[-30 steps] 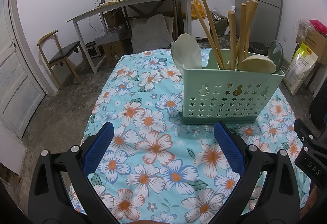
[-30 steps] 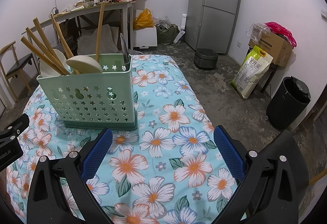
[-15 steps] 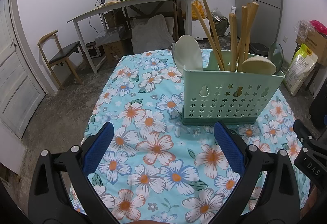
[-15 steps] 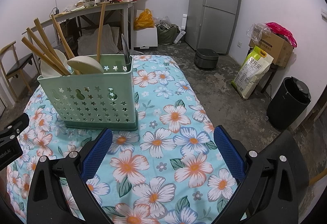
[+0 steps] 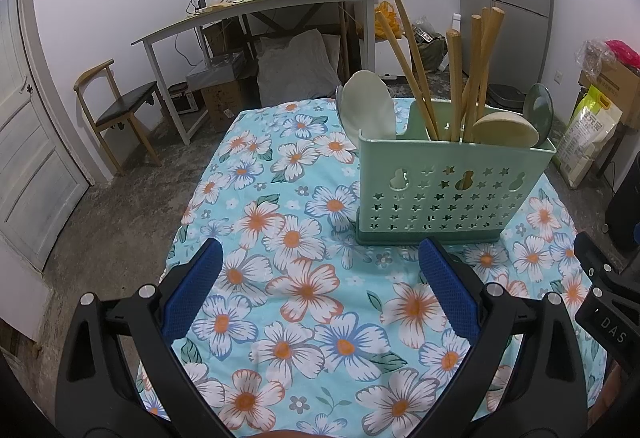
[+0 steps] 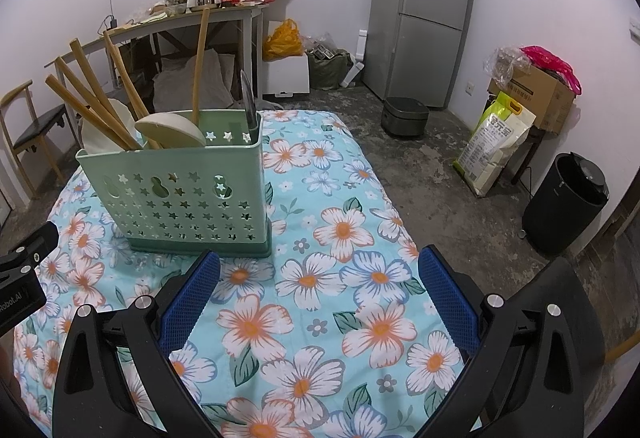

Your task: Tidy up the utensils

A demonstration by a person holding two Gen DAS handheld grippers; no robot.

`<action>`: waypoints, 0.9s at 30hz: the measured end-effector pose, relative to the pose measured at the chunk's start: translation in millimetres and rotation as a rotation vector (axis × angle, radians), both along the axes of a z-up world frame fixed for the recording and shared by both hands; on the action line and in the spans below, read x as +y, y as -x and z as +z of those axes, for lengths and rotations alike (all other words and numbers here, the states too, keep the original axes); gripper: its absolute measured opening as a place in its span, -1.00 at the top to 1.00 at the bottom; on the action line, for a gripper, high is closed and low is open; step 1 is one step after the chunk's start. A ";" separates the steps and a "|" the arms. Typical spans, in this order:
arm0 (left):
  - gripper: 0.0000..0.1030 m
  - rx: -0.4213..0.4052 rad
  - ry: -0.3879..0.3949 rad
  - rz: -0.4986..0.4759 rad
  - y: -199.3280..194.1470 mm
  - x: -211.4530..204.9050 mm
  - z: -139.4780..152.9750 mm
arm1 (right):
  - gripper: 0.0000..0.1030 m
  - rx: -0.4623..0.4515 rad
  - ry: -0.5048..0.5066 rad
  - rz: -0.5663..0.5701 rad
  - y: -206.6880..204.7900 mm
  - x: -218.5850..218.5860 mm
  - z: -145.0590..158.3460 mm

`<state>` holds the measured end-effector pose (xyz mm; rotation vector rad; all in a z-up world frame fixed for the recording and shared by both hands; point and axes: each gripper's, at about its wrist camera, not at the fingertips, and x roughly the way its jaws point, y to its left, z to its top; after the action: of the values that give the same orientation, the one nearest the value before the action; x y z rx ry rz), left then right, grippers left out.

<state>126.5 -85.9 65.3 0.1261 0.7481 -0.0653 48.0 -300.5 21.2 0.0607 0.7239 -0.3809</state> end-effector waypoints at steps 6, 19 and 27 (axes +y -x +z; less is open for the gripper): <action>-0.84 0.000 -0.001 -0.001 0.1 0.3 0.7 | -0.87 -0.001 -0.001 0.003 -0.9 0.9 0.7; -0.84 0.001 0.000 -0.001 0.2 0.7 0.5 | -0.87 0.000 -0.002 0.003 -1.1 0.9 0.4; -0.84 0.000 0.000 0.000 0.3 0.6 0.4 | -0.87 0.000 -0.002 0.003 -1.6 2.2 0.8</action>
<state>126.3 -85.3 65.7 0.1265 0.7481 -0.0654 49.6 -298.3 22.0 0.0617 0.7241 -0.3770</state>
